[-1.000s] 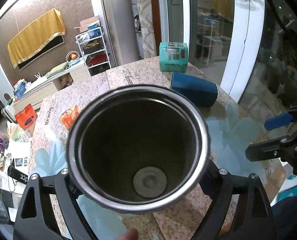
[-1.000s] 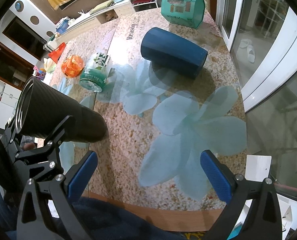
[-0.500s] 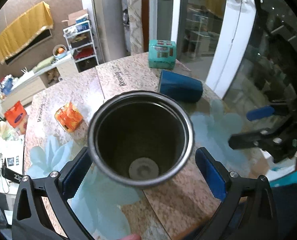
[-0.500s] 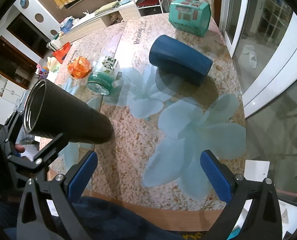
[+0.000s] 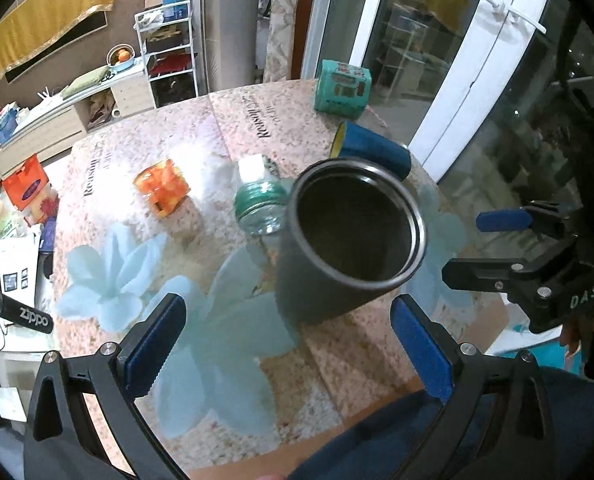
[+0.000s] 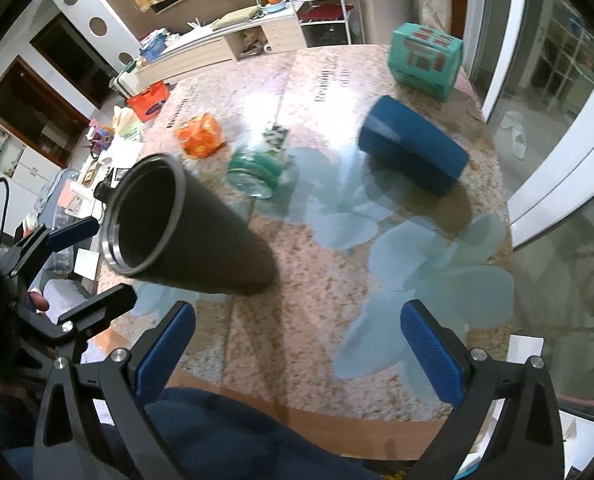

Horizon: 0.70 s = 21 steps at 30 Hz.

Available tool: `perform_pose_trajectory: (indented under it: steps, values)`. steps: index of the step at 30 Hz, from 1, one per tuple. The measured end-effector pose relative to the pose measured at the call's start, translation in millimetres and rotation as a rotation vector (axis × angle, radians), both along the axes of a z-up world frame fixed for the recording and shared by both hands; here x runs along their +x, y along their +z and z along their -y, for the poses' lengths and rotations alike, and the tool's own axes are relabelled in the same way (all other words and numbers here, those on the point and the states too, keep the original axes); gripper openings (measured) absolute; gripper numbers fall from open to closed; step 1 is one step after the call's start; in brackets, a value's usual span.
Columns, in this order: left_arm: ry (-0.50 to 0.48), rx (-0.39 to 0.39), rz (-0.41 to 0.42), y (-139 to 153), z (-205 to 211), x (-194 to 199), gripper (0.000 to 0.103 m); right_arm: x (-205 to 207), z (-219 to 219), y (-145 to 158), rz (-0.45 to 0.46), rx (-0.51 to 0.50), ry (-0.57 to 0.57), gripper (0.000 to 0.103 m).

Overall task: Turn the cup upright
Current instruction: 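Open the left gripper and withdraw it from the upright tumbler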

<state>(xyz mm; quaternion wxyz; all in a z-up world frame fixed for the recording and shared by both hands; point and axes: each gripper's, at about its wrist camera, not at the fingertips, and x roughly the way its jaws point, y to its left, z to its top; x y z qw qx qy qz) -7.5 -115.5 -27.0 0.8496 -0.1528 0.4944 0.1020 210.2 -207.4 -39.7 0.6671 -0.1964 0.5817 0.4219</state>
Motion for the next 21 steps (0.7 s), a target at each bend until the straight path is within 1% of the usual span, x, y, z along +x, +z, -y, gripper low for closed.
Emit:
perform_pose_trajectory:
  steps: [6, 9, 17, 21]
  values:
    - [0.003, -0.02, -0.019, 4, -14, -17, 0.103, -24, -14, 5, 0.007, -0.01, 0.016, 0.103]
    - [0.001, 0.005, -0.034, 4, -19, -22, 0.103, -33, -21, 5, 0.008, -0.012, 0.031, 0.103]
    - [0.006, 0.019, -0.048, 3, -24, -31, 0.103, -41, -31, 4, 0.019, -0.005, 0.044, 0.103]
    - [0.022, 0.006, -0.042, 2, -27, -33, 0.103, -44, -33, 4, 0.023, -0.005, 0.053, 0.103]
